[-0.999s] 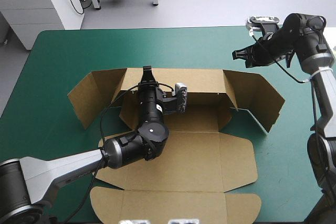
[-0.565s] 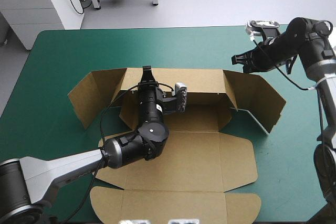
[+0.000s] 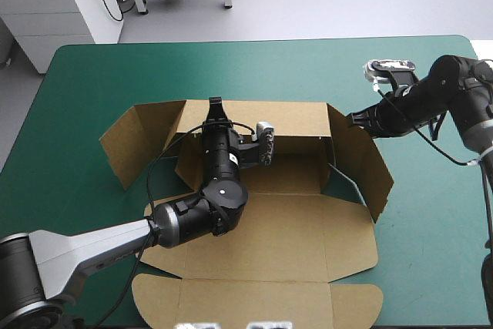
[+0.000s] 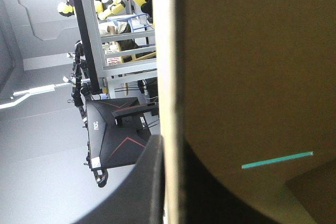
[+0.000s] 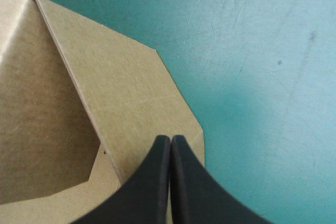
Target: Fold the box
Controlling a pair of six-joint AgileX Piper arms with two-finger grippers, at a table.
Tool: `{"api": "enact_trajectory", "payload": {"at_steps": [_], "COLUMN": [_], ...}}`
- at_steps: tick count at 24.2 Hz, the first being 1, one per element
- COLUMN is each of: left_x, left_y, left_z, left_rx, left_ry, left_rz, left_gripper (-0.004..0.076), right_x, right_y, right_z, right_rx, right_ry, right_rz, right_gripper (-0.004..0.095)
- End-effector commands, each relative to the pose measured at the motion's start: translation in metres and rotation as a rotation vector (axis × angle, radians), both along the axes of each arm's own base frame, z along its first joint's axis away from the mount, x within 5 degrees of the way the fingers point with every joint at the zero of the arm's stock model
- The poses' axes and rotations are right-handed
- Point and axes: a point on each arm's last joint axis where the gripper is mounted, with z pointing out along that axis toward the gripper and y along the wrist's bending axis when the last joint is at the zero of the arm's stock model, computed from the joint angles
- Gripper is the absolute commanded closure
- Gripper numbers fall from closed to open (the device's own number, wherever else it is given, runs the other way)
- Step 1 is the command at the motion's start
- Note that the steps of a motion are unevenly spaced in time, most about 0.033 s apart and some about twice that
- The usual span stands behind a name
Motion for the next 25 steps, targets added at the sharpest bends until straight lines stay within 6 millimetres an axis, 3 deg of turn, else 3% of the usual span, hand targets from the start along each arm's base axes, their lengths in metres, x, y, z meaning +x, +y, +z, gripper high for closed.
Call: {"api": "enact_trajectory", "payload": {"at_steps": [1, 8, 11, 19, 25], "left_x": [-0.003, -0.003, 0.000, 0.002, 0.002], "left_y": [0.004, 0.006, 0.001, -0.005, -0.005], "left_z": [0.014, 0.015, 0.029, 0.036, 0.037], "left_rx": [-0.049, 0.011, -0.030, -0.097, -0.078], "left_ry": [-0.015, -0.014, -0.023, 0.045, 0.043], "left_rz": [0.014, 0.010, 0.007, -0.022, -0.030], "left_gripper": [0.0732, 0.0709, 0.0709, 0.0708, 0.0709], "right_x": [-0.017, -0.019, -0.019, -0.022, -0.021], "right_y": [0.002, 0.003, 0.005, 0.006, 0.007], "right_z": [0.022, 0.024, 0.024, -0.003, -0.004], "right_rx": [0.021, 0.045, 0.062, 0.071, 0.075], "right_ry": [-0.059, -0.063, -0.059, 0.030, 0.020], "right_rz": [0.019, 0.011, 0.012, 0.031, 0.036], "right_gripper": [0.0926, 0.0927, 0.0928, 0.0928, 0.0928]}}
